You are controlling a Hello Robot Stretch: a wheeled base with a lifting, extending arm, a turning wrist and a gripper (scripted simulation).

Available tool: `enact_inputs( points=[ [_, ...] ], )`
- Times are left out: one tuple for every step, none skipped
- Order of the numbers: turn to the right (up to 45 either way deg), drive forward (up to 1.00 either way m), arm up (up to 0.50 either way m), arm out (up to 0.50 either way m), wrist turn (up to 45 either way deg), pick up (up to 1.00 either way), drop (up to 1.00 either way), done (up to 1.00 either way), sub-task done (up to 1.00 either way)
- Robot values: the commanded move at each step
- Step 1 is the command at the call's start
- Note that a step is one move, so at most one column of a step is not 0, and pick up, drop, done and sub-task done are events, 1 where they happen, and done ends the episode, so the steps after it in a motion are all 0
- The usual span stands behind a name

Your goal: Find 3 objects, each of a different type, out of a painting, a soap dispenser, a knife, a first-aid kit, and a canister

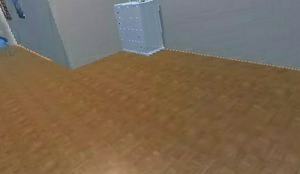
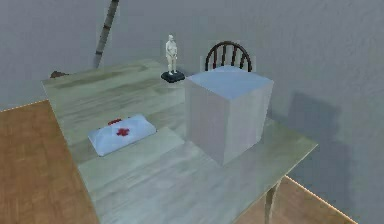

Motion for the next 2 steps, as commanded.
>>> enact_inputs(
  points=[
    [0.0,0.20,0.00,0.00,0.0,0.00,0.00,0.00,0.00],
    [33.0,0.00,0.00,0.00,0.0,0.00,0.00,0.00,0.00]
  ],
)
